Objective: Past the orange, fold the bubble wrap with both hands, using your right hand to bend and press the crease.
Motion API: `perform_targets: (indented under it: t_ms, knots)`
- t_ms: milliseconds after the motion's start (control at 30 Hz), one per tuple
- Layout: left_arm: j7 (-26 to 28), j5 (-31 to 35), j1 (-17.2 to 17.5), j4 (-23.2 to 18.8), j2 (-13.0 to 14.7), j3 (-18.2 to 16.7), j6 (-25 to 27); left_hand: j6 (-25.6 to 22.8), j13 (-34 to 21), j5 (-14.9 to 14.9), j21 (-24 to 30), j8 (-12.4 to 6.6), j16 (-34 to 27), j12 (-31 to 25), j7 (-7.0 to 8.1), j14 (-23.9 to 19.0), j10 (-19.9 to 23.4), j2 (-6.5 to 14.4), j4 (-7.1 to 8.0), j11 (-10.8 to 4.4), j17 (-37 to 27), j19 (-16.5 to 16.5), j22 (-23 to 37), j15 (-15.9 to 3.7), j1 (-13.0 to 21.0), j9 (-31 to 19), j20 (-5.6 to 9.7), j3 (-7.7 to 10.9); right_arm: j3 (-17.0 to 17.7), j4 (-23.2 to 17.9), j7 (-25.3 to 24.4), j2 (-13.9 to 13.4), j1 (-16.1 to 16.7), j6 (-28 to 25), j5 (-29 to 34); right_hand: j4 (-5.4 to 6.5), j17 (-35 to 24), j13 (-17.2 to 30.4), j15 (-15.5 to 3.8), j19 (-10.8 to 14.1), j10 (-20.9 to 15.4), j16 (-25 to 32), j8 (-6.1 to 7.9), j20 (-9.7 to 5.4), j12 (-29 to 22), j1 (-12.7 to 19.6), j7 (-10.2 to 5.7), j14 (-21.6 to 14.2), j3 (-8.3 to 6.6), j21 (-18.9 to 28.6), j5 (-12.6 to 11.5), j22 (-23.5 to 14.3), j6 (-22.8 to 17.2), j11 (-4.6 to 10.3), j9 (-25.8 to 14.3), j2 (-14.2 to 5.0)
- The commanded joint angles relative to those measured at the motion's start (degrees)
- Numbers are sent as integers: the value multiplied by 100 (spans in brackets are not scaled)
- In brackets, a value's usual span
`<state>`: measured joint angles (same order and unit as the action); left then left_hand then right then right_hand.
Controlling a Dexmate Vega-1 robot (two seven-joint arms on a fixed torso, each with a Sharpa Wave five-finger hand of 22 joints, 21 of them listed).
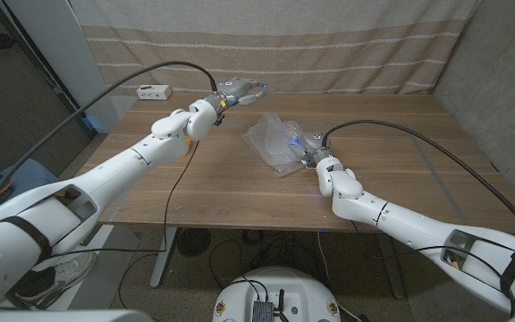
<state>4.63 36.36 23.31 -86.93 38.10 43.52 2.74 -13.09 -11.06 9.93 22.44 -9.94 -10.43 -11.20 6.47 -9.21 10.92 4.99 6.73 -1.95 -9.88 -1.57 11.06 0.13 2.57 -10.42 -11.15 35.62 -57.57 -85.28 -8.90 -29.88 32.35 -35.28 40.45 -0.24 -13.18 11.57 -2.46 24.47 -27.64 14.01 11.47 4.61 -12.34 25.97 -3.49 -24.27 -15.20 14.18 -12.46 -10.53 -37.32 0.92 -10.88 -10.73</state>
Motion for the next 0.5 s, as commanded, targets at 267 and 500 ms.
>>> perform_targets:
  t_ms: [267,500]
  knots:
    - [741,-1647,963,-402,209,-943,-511,25,-26,7,33,-35,-42,-57,-17,-102,59,113,-53,32,-8,-74,20,-10,87,-5,-17,51,583,-396,-1064,-15,265,693,-490,-16,-15,27,-241,69,18,-8,16,11,18,-2,-3,-14,-72,10,61,-13,-31,3,-17,68]
    - [751,-1823,1120,-477,269,-1052,-486,81,-26,7,25,-27,-31,-52,-19,-91,36,115,-76,40,-8,-69,22,-4,106,-4,-17,70,877,-313,-2004,66,380,1339,-627,18,-64,30,-238,25,228,-31,-78,40,102,-139,-95,117,-18,-28,149,-14,228,-4,-18,189]
